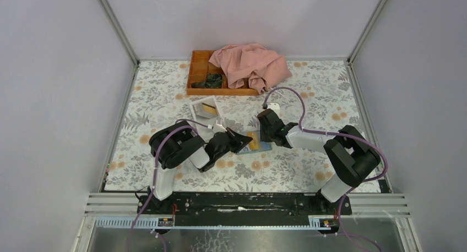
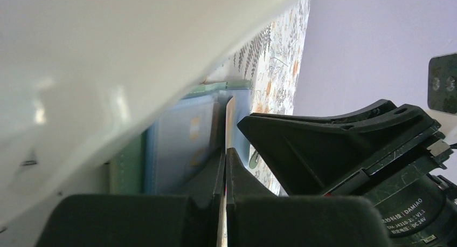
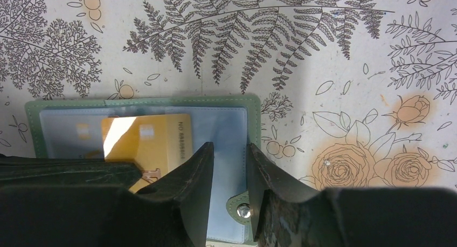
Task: Put the credit cards into the card holder
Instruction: Insert the credit card into the card holder.
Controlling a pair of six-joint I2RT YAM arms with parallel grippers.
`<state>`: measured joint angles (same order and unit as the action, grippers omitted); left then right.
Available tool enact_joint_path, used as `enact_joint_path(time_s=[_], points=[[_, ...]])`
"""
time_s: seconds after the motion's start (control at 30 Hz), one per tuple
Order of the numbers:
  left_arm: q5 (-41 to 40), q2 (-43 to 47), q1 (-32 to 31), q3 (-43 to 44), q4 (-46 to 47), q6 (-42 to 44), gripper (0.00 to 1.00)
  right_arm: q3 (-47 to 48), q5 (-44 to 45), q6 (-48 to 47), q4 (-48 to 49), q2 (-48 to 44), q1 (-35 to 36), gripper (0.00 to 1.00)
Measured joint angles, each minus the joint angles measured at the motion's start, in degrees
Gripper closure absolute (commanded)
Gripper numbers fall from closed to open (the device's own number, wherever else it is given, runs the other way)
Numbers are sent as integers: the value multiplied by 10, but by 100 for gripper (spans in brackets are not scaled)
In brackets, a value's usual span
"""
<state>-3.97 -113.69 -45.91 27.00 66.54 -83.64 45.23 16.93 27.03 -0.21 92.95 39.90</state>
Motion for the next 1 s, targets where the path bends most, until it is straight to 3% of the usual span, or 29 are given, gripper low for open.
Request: enact_joint_path(time_s=[0.4, 0.53, 0.7, 0.8, 1.0], points=[[11, -13, -11, 36, -33, 13, 98, -1, 3, 0, -1, -1, -2, 64], [11, -14, -14, 44, -43, 16, 61, -2, 6, 0, -6, -3, -4, 64], [18, 24, -21, 58, -104, 24, 38, -2, 4, 0, -10, -6, -4, 64], [18, 52, -25, 66, -153, 37, 29, -2, 1, 0, -14, -9, -4, 63], [10, 104, -29, 89, -273, 80, 24, -2, -1, 0, -23, -13, -4, 63]])
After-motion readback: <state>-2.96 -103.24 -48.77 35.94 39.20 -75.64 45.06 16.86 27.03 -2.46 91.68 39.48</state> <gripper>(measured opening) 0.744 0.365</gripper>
